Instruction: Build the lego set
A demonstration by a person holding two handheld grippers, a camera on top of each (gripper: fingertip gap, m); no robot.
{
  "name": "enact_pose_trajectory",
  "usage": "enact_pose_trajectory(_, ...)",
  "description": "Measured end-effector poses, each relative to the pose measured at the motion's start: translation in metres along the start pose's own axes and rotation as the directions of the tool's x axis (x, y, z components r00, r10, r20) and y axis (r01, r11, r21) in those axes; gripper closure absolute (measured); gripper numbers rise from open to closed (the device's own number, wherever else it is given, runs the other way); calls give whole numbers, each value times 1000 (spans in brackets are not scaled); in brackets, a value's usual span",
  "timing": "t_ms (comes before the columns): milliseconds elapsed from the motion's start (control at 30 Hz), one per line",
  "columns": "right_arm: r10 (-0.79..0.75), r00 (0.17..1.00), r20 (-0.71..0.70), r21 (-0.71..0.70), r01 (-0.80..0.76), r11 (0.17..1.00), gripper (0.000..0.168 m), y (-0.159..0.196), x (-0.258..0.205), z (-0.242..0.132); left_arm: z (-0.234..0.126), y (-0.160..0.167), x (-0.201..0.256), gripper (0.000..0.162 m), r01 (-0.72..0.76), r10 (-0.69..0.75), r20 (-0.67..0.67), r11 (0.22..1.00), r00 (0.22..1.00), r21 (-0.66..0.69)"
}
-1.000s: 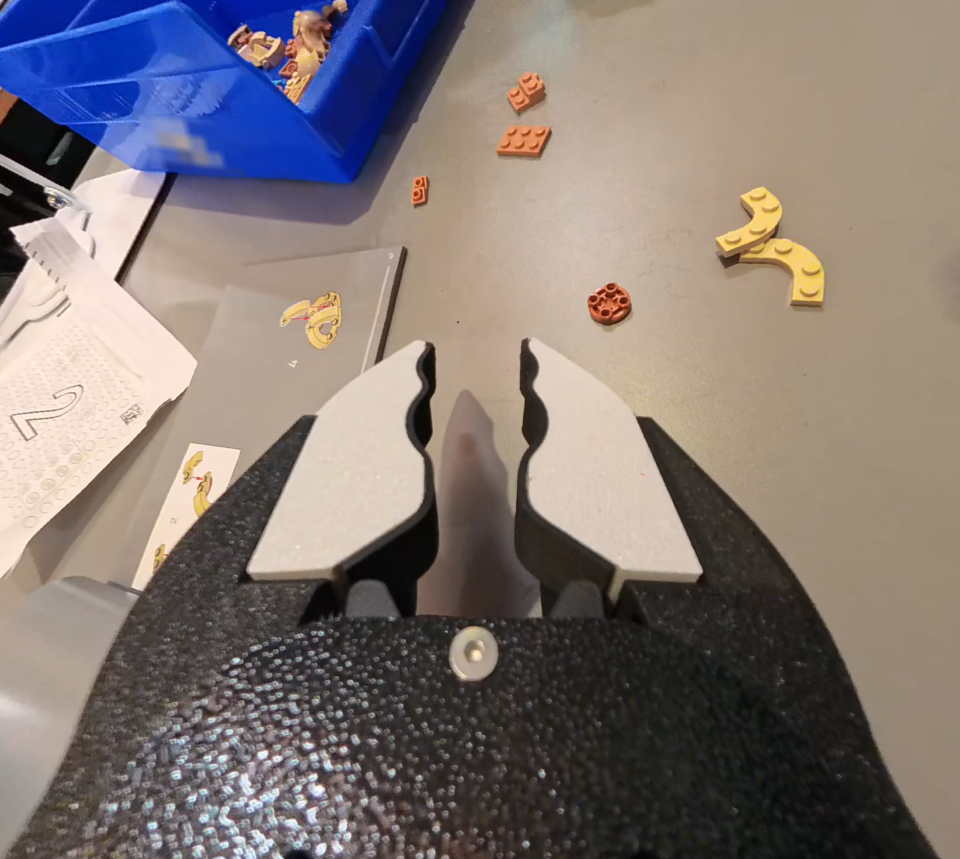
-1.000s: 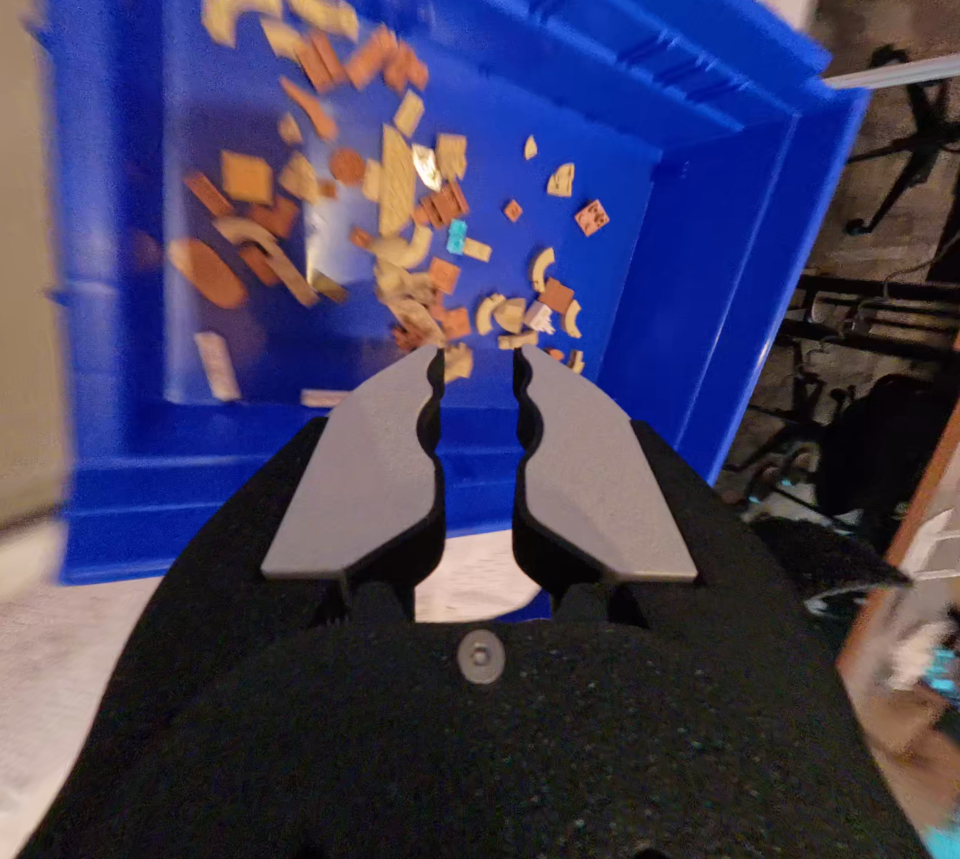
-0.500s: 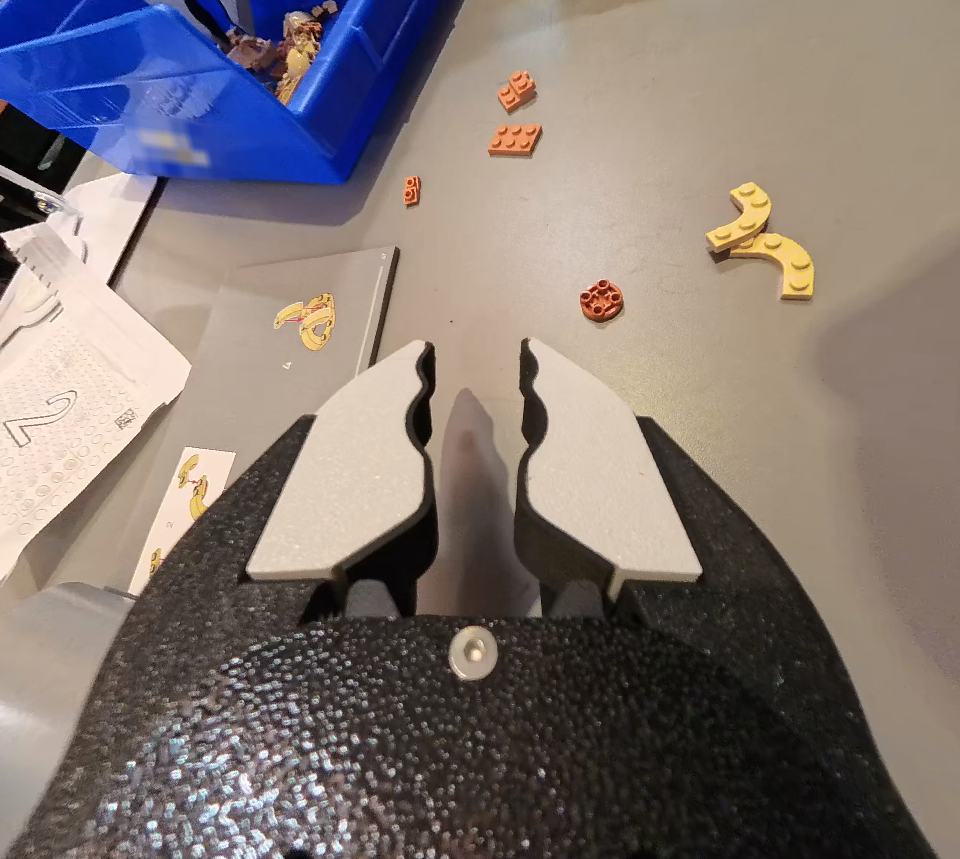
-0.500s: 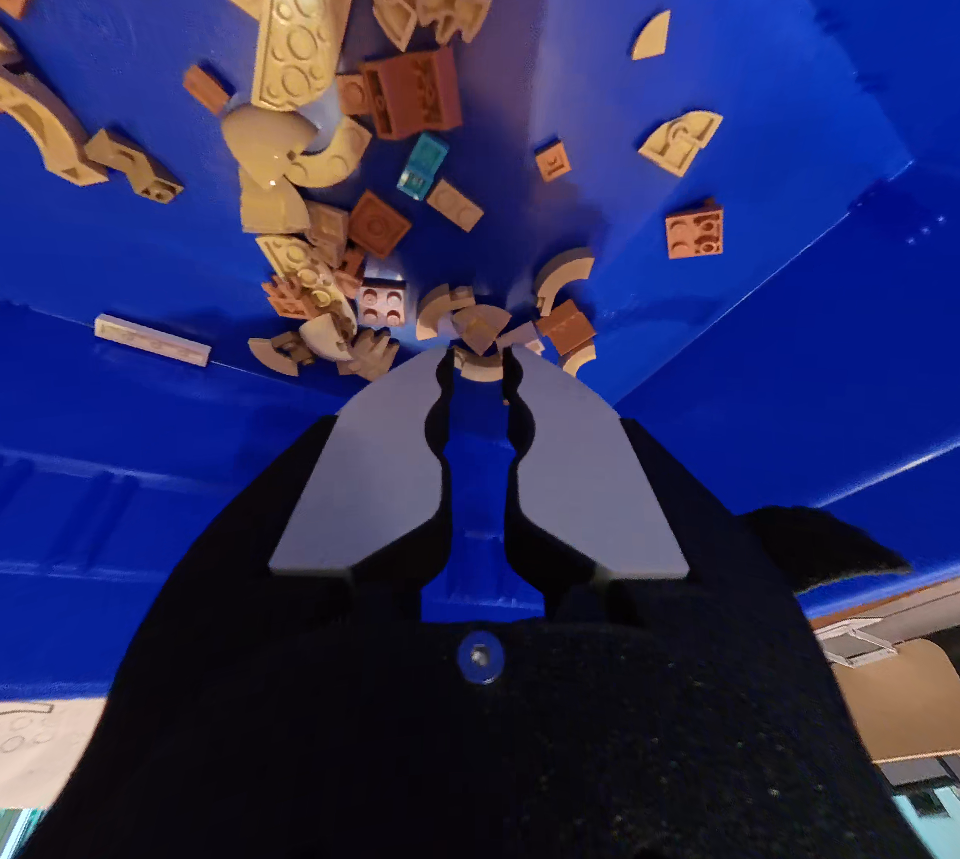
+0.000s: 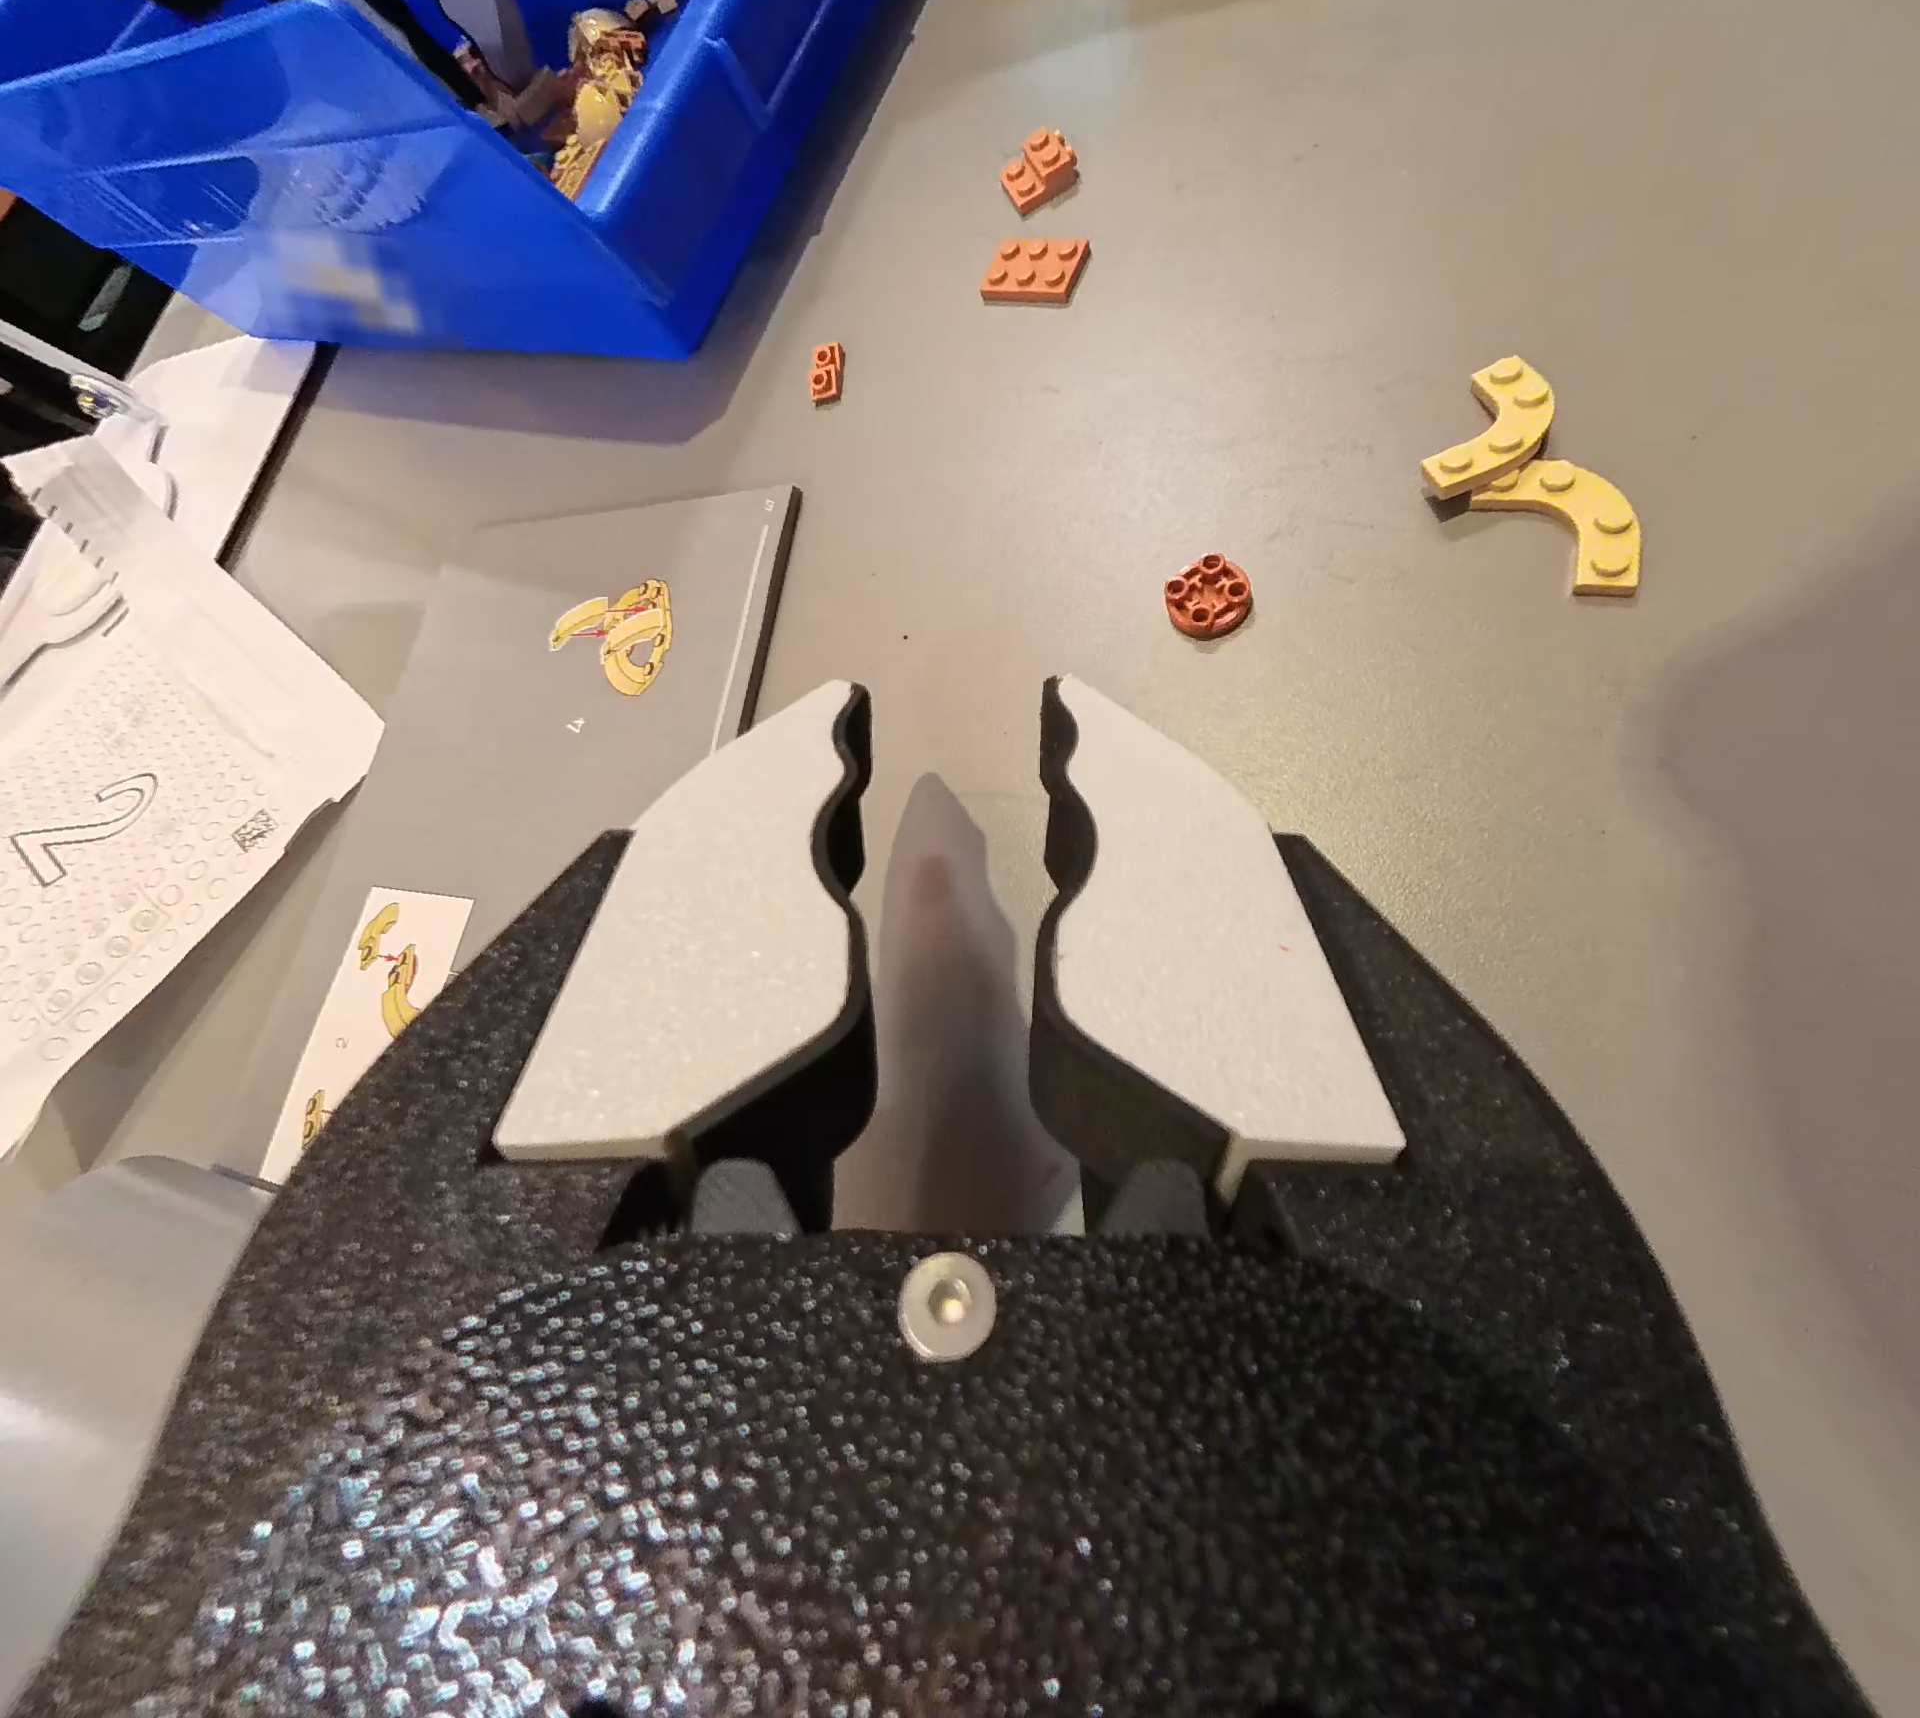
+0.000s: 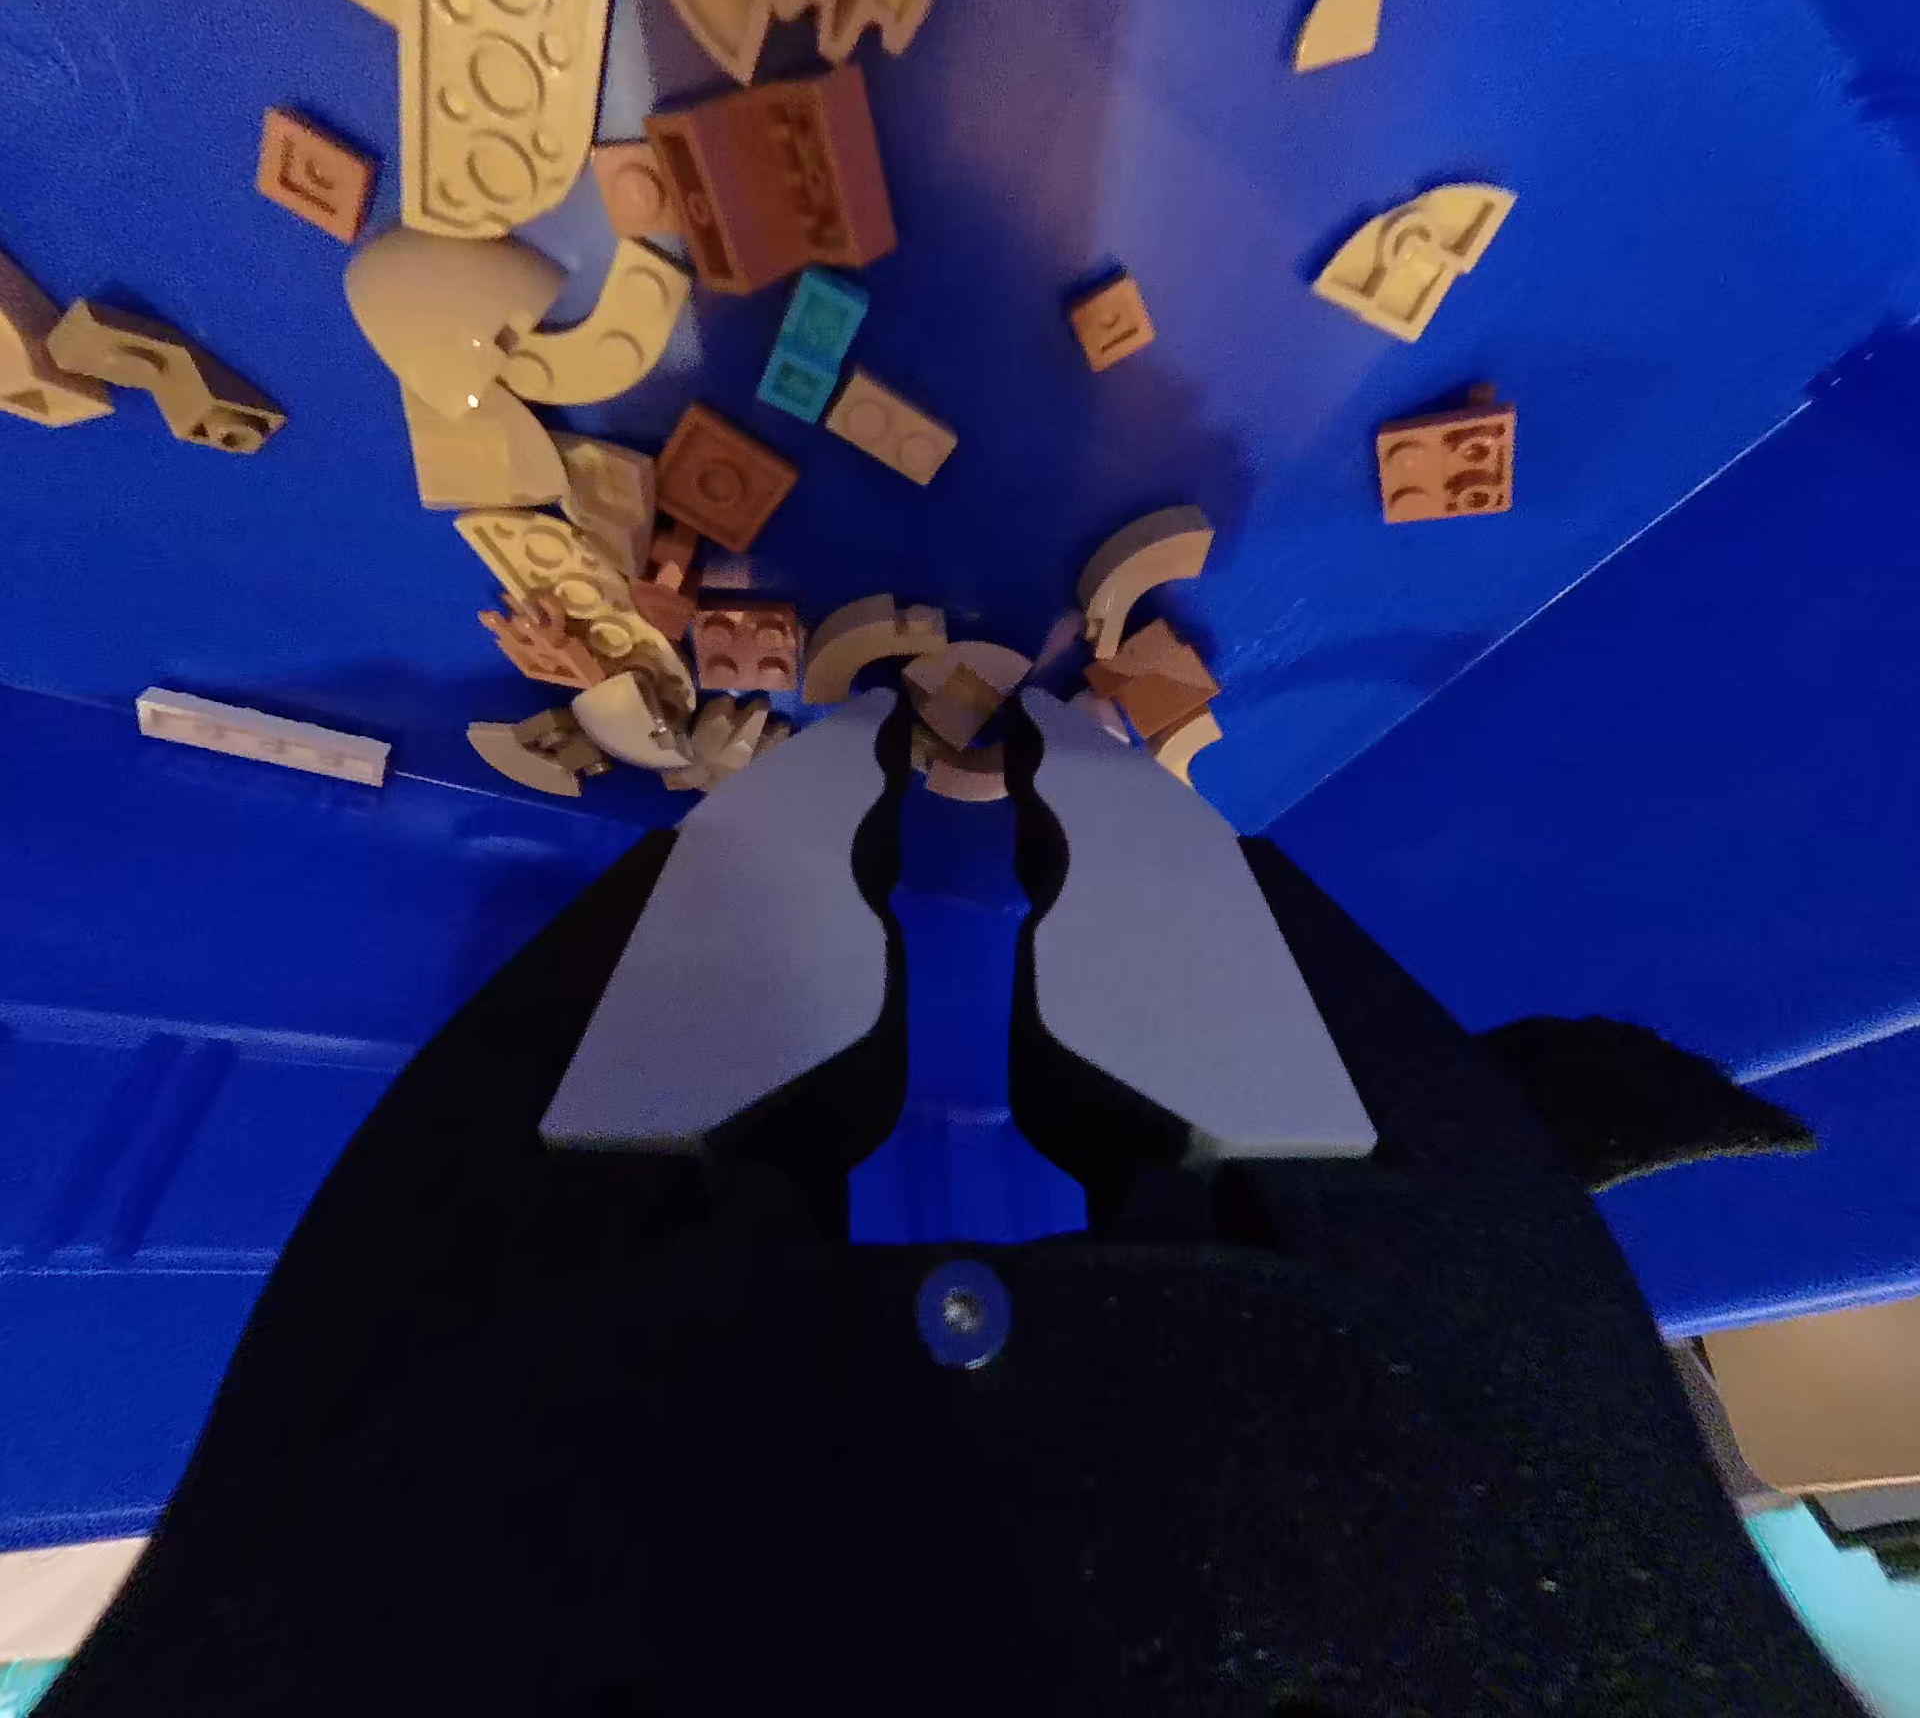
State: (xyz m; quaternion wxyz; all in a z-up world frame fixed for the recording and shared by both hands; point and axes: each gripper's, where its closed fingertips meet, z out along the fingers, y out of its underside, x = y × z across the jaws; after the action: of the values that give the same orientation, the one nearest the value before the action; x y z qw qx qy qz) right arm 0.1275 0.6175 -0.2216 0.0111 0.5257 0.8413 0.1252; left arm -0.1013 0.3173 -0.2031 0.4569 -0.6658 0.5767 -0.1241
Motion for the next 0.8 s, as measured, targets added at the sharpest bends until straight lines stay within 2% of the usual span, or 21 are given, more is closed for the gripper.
enact_pose_trajectory(100,13,1000,-11,-22,-13,1000,151,6,-3,-5,0,0,0,131,-1,1,2,1000,1000,-1)
enact_pose_trajectory(233,74,997,-22,107,-71,992,151,-9,-18,-38,-1,0,0,131,2,-2,5,1000,1000,-2)
enact_pose_trajectory(333,77,997,2,287,-75,955,151,-50,-52,-77,-1,1,0,131,5,-5,9,1000,1000,-6)
enact_pose_trajectory(433,-7,999,54,406,-15,914,152,-104,-105,-113,0,2,0,131,0,0,15,1000,1000,-18)
enact_pose_trajectory(600,-143,978,153,439,62,896,152,-188,-172,-140,2,3,-1,131,-5,6,31,999,999,-35)
enact_pose_trajectory(700,-203,961,186,434,105,895,152,-229,-198,-137,2,3,-3,130,2,-1,43,999,999,-32)
enact_pose_trajectory(800,-224,955,194,408,129,904,152,-253,-214,-126,1,3,-4,130,6,-4,54,1000,999,-30)
